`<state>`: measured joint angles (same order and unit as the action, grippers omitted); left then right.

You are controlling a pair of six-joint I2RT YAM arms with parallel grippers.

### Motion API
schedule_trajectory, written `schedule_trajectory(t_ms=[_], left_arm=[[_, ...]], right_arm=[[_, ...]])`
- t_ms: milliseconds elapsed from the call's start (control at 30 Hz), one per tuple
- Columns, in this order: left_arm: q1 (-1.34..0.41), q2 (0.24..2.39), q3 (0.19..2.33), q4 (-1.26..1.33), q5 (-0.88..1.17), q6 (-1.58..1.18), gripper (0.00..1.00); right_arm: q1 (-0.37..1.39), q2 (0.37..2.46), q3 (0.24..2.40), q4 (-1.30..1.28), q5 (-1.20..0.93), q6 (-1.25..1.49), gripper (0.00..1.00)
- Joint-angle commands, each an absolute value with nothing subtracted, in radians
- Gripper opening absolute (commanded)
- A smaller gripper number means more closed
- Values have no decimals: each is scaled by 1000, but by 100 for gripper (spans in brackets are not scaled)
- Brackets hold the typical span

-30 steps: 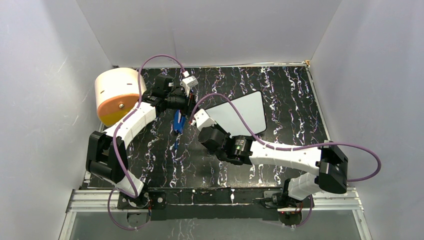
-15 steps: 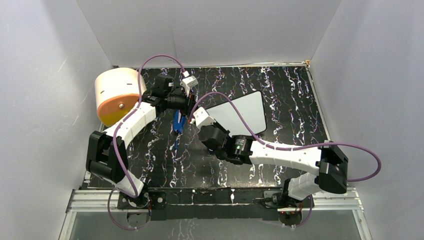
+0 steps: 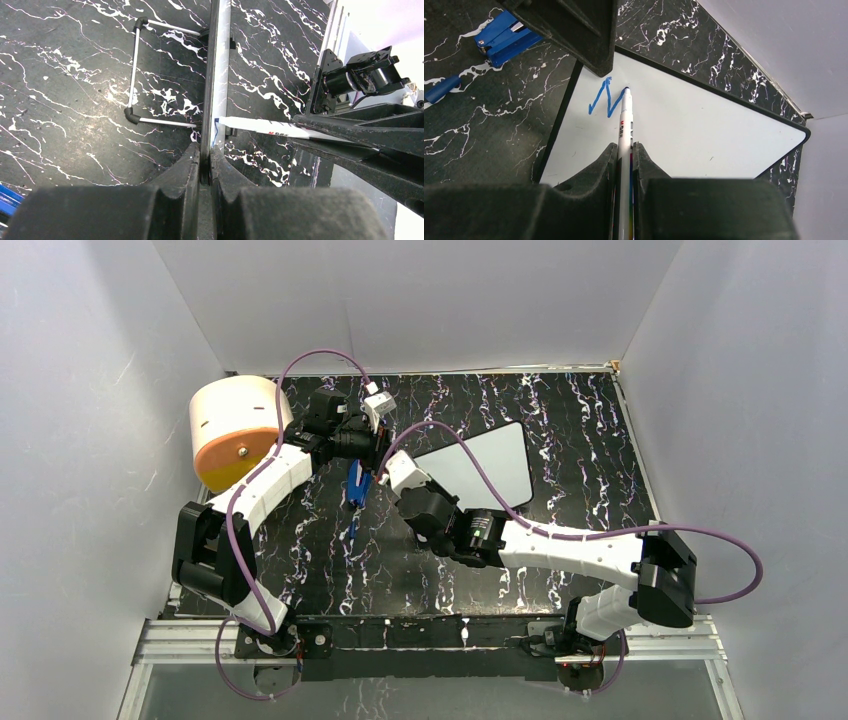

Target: Write a sentence on the whiteboard

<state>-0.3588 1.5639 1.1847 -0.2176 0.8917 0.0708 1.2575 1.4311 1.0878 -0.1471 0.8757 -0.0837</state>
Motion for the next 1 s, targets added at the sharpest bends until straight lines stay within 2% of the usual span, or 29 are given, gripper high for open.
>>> schedule_trajectory(t_ms=[0, 467, 967], left_arm=[[-364, 1548, 1175, -237, 914, 101, 0], [-364, 1545, 1175, -237, 885, 103, 0], [-364, 1547, 1175, -236, 881, 103, 0]], right_arm=[[1235, 1414, 1104, -66, 904, -103, 0], [1232, 1312, 1061, -75, 822, -93, 0], [1232, 1254, 988, -189, 806, 48, 0]])
